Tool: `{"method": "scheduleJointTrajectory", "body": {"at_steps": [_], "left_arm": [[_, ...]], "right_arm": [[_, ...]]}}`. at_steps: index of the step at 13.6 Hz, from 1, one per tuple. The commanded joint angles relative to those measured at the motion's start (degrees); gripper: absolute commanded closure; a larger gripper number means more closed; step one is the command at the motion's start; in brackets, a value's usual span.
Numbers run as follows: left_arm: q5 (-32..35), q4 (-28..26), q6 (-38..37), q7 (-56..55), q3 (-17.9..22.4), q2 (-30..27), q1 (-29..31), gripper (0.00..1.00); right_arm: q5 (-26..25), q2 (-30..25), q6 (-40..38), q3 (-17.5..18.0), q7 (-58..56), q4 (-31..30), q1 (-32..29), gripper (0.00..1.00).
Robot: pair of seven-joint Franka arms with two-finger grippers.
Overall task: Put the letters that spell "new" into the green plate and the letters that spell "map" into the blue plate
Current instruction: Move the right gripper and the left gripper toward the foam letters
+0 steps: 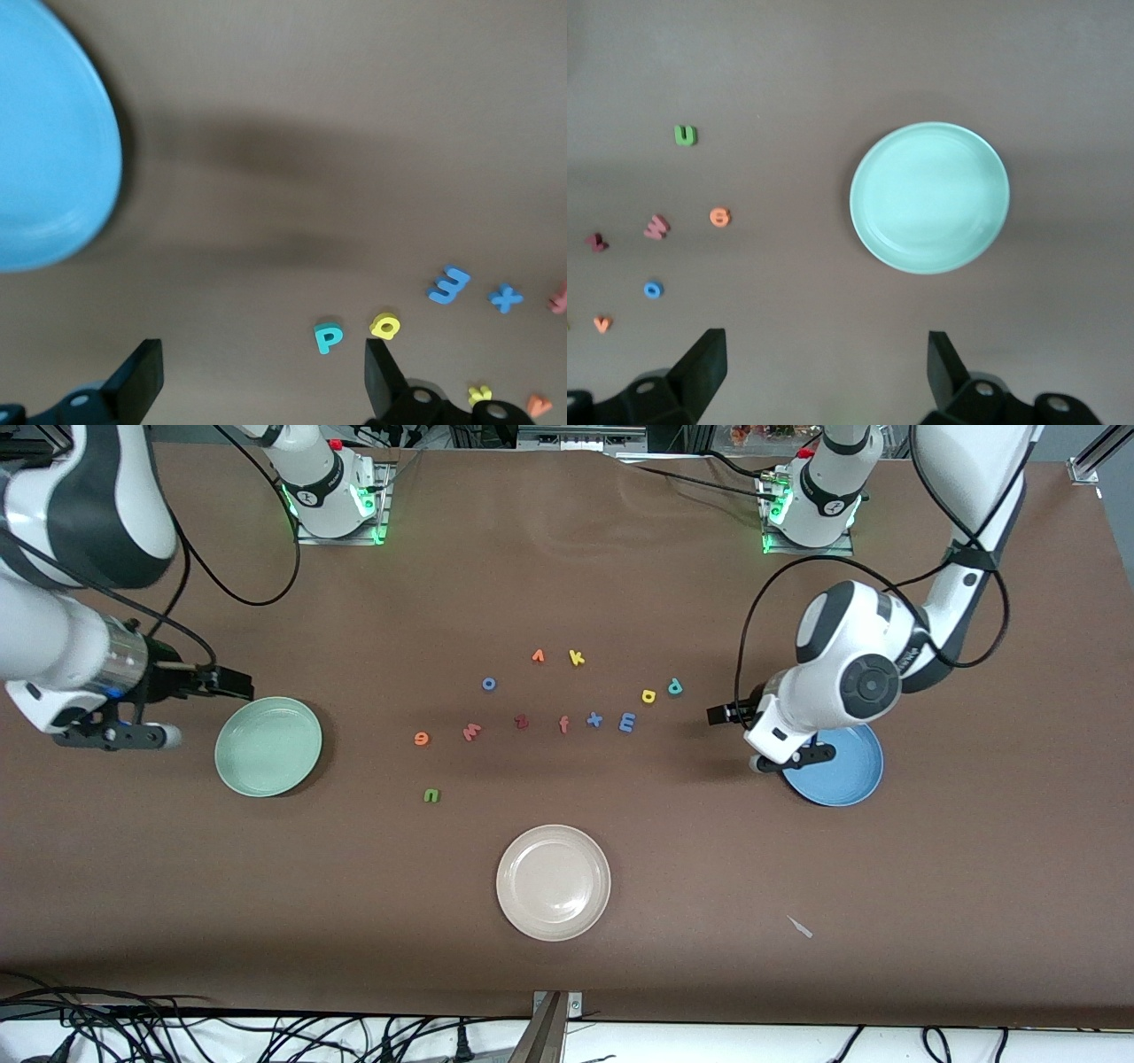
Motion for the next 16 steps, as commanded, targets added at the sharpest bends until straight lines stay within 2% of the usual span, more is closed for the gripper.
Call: {"method": "scheduleJointTrajectory", "body": {"at_steps": [1, 3, 5, 7, 9, 11, 14, 16], "left_arm": [[-2.0, -6.7, 5.8, -7.8, -1.8, -3.8, 0.5, 0.0], [-1.9, -7.9, 8.0, -16.0, -2.2, -3.4, 0.3, 0.0], [-1.8, -8.1, 8.1, -19.6, -2.2, -2.7, -0.7, 0.0], [-1.8, -9.8, 12.4, -24.8, -2.2, -2.3, -1.4, 0.0], [-1.7, -13.9, 20.2, -28.4, -2.2, -2.6, -3.5, 0.0], [-1.7, -16.1, 22.8, -30.6, -2.2, -2.1, -5.0, 0.0], [-1.2, -18.2, 26.4, -35.8, -2.2, -2.1, -6.3, 0.0], [-1.1, -19.4, 27.4, -37.4, -2.1, -2.1, -8.1, 0.0]], "right_arm": [[0.7, -0.3, 7.0, 0.0, 5.1, -5.0, 2.8, 0.0], [0.7, 0.9, 12.2, 0.1, 10.3, -8.1, 5.6, 0.0], [0.7, 2.3, 15.8, 0.2, 13.7, -9.5, 7.7, 0.0], [0.7, 2.7, 21.5, 0.3, 18.0, -13.3, 9.1, 0.0], [0.7, 2.4, 27.8, 2.0, 21.3, -18.5, 9.7, 0.0], [0.6, 2.4, 34.6, 4.8, 25.9, -23.4, 9.8, 0.0], [0.4, 3.8, 44.0, 5.3, 28.0, -29.1, 11.4, 0.0], [0.4, 6.9, 47.9, 5.3, 31.2, -29.8, 13.2, 0.0]]}}
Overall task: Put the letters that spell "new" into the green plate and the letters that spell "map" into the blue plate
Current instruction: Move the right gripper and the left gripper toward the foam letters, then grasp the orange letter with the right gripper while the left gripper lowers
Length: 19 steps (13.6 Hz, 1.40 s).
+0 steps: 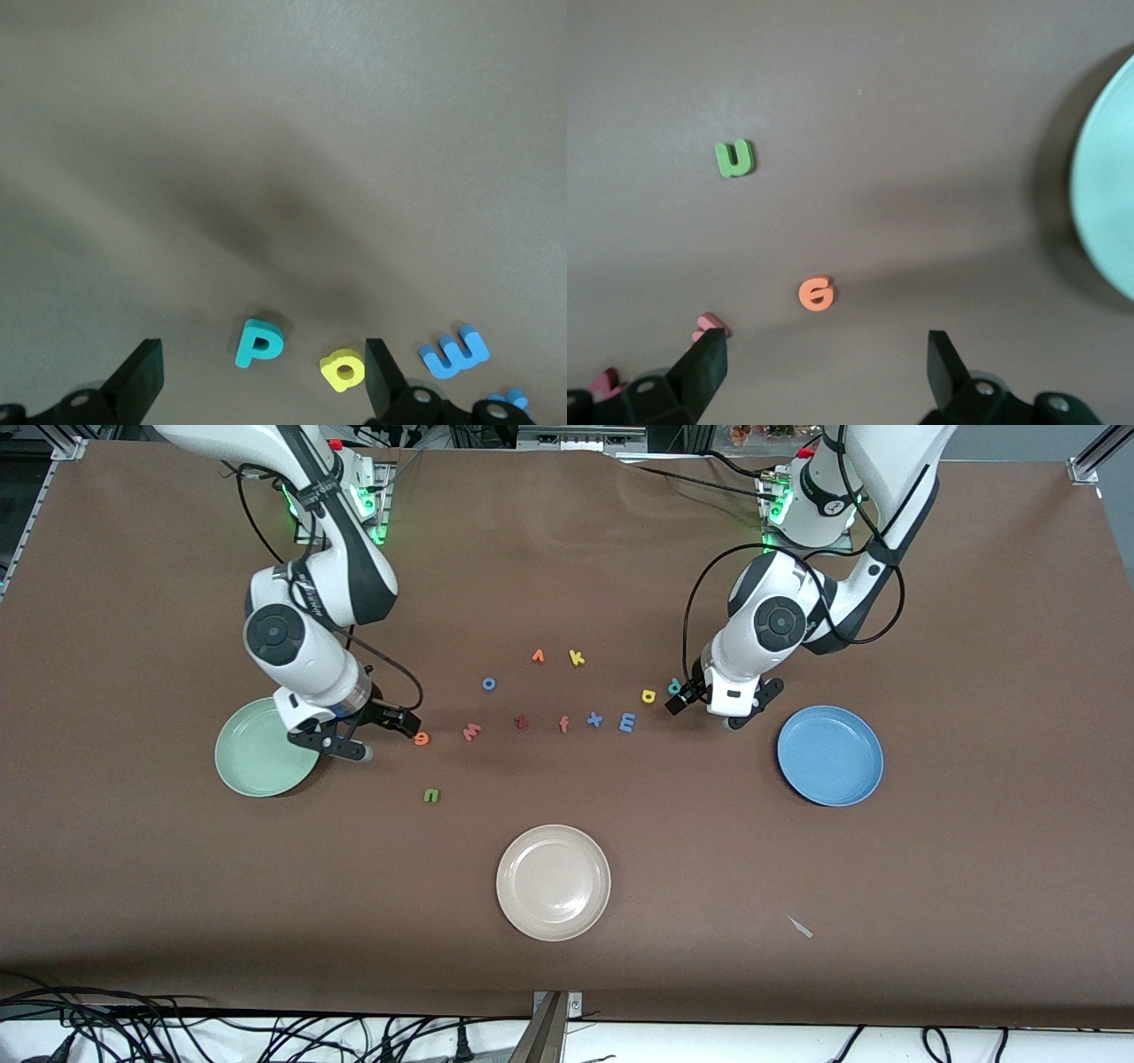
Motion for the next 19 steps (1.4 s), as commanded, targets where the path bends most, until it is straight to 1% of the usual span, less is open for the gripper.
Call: {"method": "scheduleJointTrajectory", "body": {"at_steps": [1, 4, 6, 8, 13, 16, 18, 19], "left_arm": [[-1.1, -3.0, 3.7, -3.2, 0.3, -1.4, -2.3, 0.03], [-1.0, -5.4, 8.4, -3.7, 0.4, -0.7, -2.8, 0.1], [-0.2, -5.3, 8.5, -3.7, 0.6, 0.7, -2.8, 0.1], [-0.2, -5.3, 8.5, -3.8, 0.6, 0.9, -2.8, 0.14], [-0.1, -5.1, 9.7, -7.9, 0.7, 2.3, -3.5, 0.14], [-0.2, -4.9, 9.9, -9.2, 0.8, 2.9, -4.0, 0.14], [-0.2, -4.9, 9.9, -9.2, 0.8, 2.9, -4.2, 0.14], [-0.1, -4.9, 9.9, -9.3, 0.9, 2.9, -4.2, 0.18]], "right_arm": [[0.2, 3.2, 5.1, 0.0, 3.7, -1.2, 2.1, 0.0], [0.2, 4.5, 6.3, 0.0, 4.5, -1.0, 2.7, 0.0], [0.1, 5.9, 7.0, 0.0, 4.5, -0.5, 2.8, 0.0], [-0.2, 7.6, 9.1, 0.0, 3.9, -0.4, 2.8, 0.0], [-1.0, 9.7, 11.6, 0.0, 3.3, -0.2, 3.0, 0.0], [-1.0, 10.0, 11.6, 0.0, 3.2, -0.3, 3.1, 0.01], [-1.0, 10.2, 11.5, 0.0, 3.2, -0.3, 3.1, 0.07], [-1.0, 10.3, 11.5, 0.0, 3.2, -0.3, 3.1, 0.12]]}}
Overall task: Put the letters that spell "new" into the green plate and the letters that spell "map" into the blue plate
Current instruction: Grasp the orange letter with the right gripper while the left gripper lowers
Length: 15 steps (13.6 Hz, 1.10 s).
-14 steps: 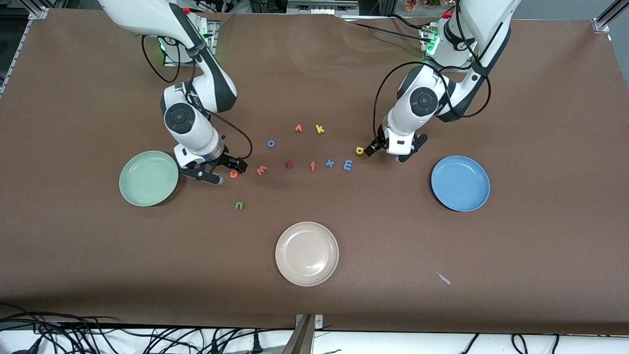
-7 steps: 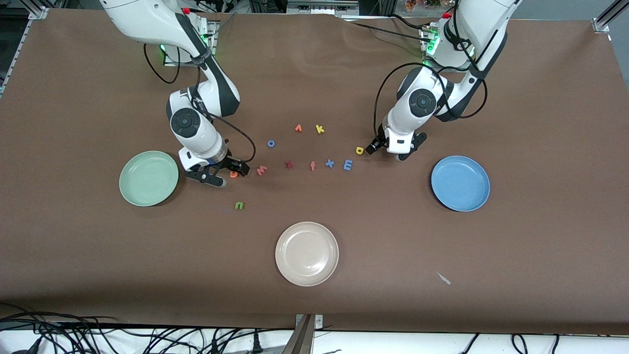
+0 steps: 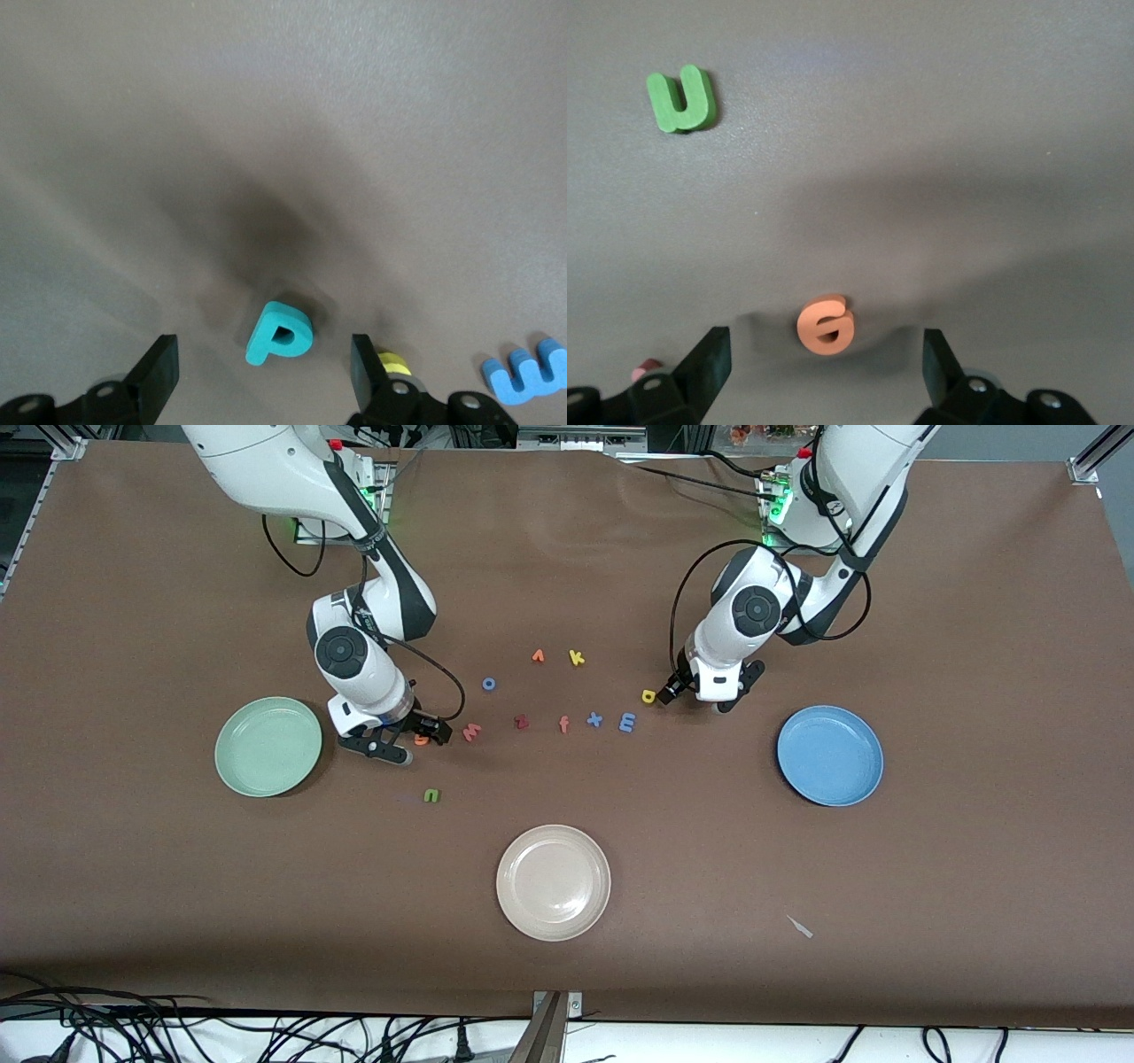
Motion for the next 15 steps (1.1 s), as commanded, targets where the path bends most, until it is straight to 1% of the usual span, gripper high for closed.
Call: {"method": "scheduleJointTrajectory", "body": {"at_steps": [1, 4, 6, 8, 10, 11, 13, 14, 15], "left_arm": [[-0.1, 0.1, 0.6, -1.2, 0.6, -0.1, -0.9, 0.21], [0.6, 0.1, 0.6, -2.1, 1.1, 0.1, -0.8, 0.22], [1.3, 0.1, 0.6, -2.8, 1.5, 0.3, -0.9, 0.22], [3.6, 0.9, 0.6, -4.6, 1.7, 1.8, -0.9, 0.22], [6.1, 1.2, 0.6, -7.2, 2.0, 2.0, -0.9, 0.22], [6.8, 1.3, 0.5, -8.3, 1.9, 1.6, -0.8, 0.22], [6.8, 1.7, 0.2, -8.7, 1.8, 1.4, -0.9, 0.22], [6.8, 1.8, 0.2, -9.1, 1.8, 1.4, -1.0, 0.22], [6.8, 1.8, 0.2, -9.2, 1.9, 1.5, -1.4, 0.23]], "right_arm": [[-0.6, 0.9, 0.6, 0.0, -0.3, 0.7, 0.2, 0.15], [-0.6, 1.0, 0.6, 0.0, -1.2, 0.7, 0.2, 0.27], [-0.6, 1.1, 0.5, 0.0, -1.4, 0.7, 0.1, 0.38], [-0.6, 1.1, 0.6, 0.0, -1.4, 0.7, 0.1, 0.5], [-0.6, 1.2, 0.6, 0.0, -1.4, 0.8, 0.0, 0.58], [-0.6, 1.3, 0.5, -0.1, -1.3, 0.8, 0.0, 0.64], [-0.5, 1.3, 0.6, -0.1, -1.1, 1.1, 0.0, 0.74], [-0.4, 1.3, 0.3, -0.1, -1.2, 2.0, 0.0, 0.81], [-0.3, 0.9, -0.8, -0.1, -1.4, 2.6, -0.2, 0.84]]}}
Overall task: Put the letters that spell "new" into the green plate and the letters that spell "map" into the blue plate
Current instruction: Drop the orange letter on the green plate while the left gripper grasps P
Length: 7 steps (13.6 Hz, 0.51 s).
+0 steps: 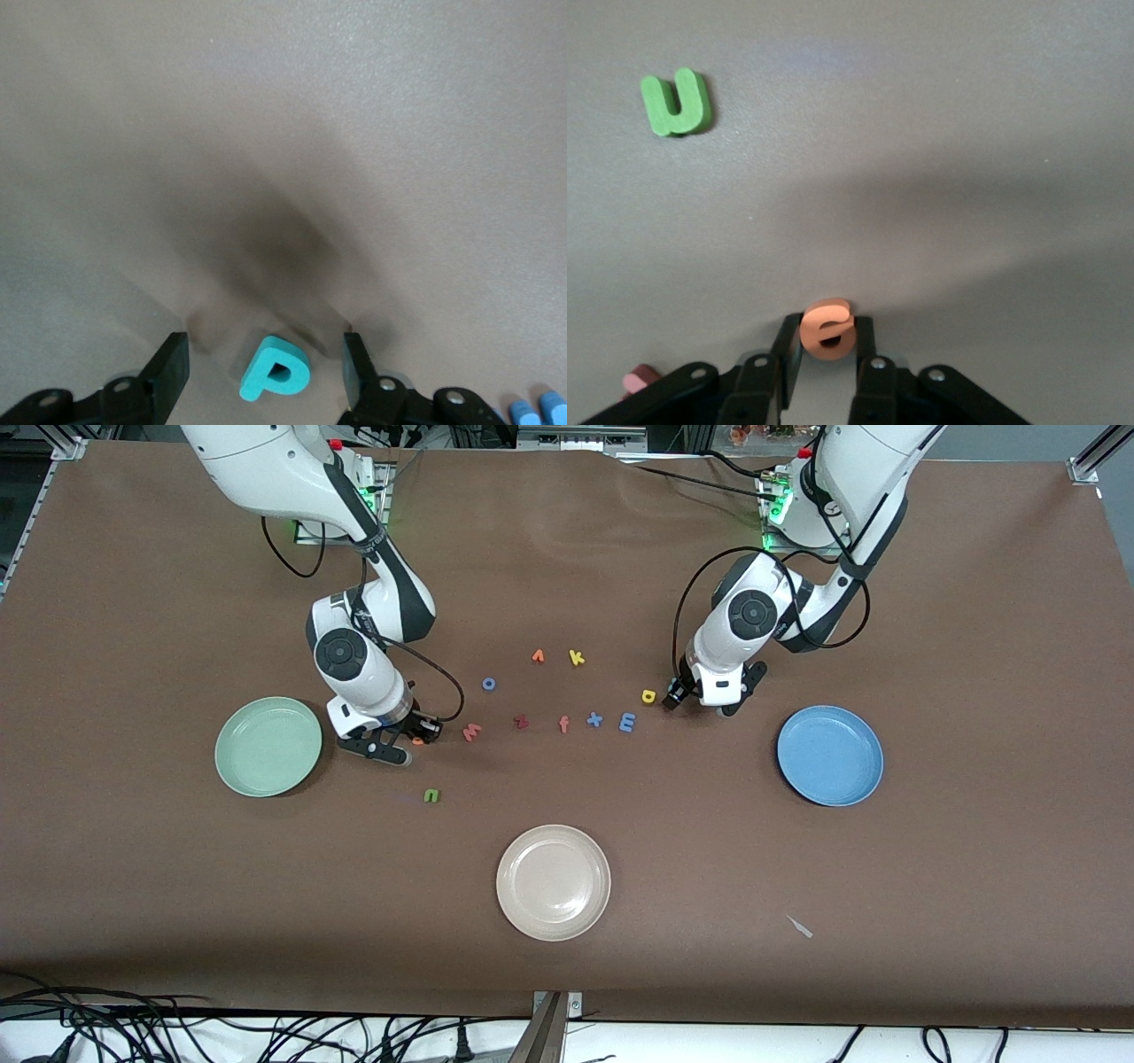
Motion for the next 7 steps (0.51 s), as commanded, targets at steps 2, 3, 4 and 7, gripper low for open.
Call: {"method": "scheduleJointTrajectory", "body": {"at_steps": [2, 3, 4, 7], "left_arm": [[1.6, 0.9, -0.1, -2.8, 0.6, 0.5, -1.5, 0.26], [1.6, 0.9, -0.1, -2.9, 0.6, 0.5, -1.6, 0.26], [1.7, 0.9, -0.1, -3.1, 0.6, 0.6, -1.6, 0.28], [1.7, 0.9, -0.1, -3.7, 0.7, 0.9, -2.5, 0.28]], "right_arm": [[-0.1, -0.2, -5.8, -0.4, -0.7, 4.6, -0.4, 0.87], [-0.1, -0.5, -9.3, -1.0, -1.0, 6.1, -0.4, 0.87], [-0.2, -1.3, -13.0, -2.5, -1.5, 7.5, -0.4, 0.87], [-0.3, -3.5, -20.1, -6.6, -9.2, 7.7, -0.4, 0.87]]}}
